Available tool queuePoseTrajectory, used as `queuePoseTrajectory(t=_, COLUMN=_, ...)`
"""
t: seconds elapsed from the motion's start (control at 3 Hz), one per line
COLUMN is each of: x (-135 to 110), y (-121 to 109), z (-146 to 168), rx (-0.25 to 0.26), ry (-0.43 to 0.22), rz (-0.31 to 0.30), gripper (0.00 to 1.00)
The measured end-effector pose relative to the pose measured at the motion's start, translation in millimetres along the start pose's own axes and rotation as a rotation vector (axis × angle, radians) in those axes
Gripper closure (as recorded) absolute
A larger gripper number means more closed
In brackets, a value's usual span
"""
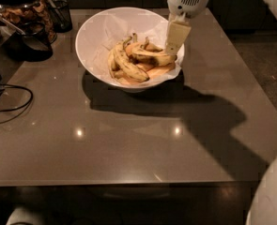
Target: Pick banana from white bowl
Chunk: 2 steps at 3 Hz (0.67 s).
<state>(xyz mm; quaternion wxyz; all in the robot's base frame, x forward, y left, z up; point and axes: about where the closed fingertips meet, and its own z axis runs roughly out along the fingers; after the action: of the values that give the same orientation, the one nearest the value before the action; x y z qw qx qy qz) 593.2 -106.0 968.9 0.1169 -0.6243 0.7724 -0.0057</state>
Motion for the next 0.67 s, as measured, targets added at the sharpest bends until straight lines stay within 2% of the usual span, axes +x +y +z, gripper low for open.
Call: queuePoseTrajectory(t=0.67, x=-36, y=2, z=13, rx=-0.024, ry=0.003, rz=-0.023, gripper=0.52)
